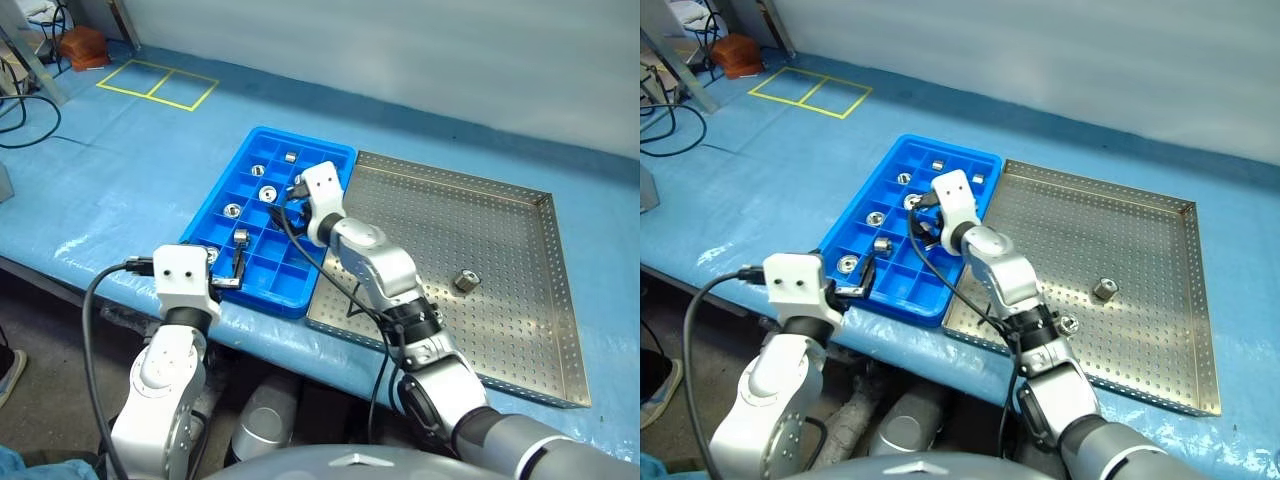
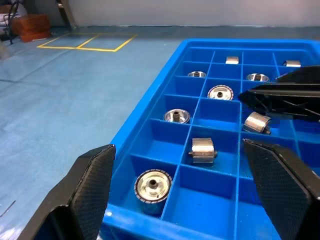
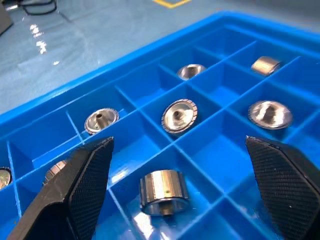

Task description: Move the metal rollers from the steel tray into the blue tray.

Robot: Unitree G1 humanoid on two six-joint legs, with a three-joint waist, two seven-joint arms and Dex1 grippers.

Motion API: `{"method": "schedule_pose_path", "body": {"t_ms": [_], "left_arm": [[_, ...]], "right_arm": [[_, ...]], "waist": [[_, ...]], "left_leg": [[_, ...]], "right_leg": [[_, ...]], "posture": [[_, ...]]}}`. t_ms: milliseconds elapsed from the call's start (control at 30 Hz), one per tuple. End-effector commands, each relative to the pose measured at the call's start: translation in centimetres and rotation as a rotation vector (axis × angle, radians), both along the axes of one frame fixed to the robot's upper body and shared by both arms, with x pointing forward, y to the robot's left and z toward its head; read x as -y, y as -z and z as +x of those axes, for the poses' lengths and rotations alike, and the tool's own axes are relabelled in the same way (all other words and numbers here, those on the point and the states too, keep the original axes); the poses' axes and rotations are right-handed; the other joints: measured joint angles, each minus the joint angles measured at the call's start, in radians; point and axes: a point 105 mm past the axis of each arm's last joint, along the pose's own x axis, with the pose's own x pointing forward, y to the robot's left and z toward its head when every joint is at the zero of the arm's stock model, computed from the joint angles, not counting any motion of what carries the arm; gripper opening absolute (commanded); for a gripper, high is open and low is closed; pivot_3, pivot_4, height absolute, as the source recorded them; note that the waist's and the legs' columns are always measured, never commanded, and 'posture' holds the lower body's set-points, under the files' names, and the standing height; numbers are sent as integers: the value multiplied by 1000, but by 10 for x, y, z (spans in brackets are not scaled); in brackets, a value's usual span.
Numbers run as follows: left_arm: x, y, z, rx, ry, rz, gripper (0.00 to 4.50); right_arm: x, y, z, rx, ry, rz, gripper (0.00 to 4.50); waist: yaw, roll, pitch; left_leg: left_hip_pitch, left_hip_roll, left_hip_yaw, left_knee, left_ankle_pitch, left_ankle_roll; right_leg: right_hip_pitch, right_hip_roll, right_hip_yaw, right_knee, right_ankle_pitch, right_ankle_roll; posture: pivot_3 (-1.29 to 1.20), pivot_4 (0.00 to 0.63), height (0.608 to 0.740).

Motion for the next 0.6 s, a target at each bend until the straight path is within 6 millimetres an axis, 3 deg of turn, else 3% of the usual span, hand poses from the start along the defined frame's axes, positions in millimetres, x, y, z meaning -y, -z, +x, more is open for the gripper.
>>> {"method": "schedule_pose_path", "body": {"t_ms": [33, 200, 300, 467, 600], "left_arm": [[15, -5, 4, 17, 103, -6, 4434], [47, -1, 3, -6, 344, 3, 4434], [68, 5, -3, -47, 507, 4, 4434], [90, 13, -13, -99, 688, 16, 4434], [96, 15, -17, -112, 744, 32, 4434]], "right_arm": [[29, -30, -5, 78, 96, 27, 4476], [90, -25, -12, 33, 328, -40, 4476], [122, -9, -18, -54, 478, -86, 4476], [141, 14, -26, -175, 573, -48, 4476], [144, 31, -28, -249, 595, -9, 4476]], "waist": [[-19, 0, 0], [-99, 1, -1], [-160, 1, -1], [-278, 2, -1], [-331, 3, -1]], "left_leg": [[0, 0, 0, 0, 0, 0], [0, 0, 0, 1, 0, 0], [1, 0, -1, 1, 0, 1], [3, 0, -4, 0, 1, 1], [6, 0, -3, 0, 1, 1]], "right_leg": [[0, 0, 0, 0, 0, 0], [1, 0, 0, 0, 0, -1], [2, 0, 1, 1, 3, -5], [2, 0, 3, 2, 3, -5], [2, 2, 5, 4, 3, -5]], "posture": [[272, 150, 740], [190, 150, 740], [151, 150, 740], [107, 150, 740], [97, 150, 740]]}}
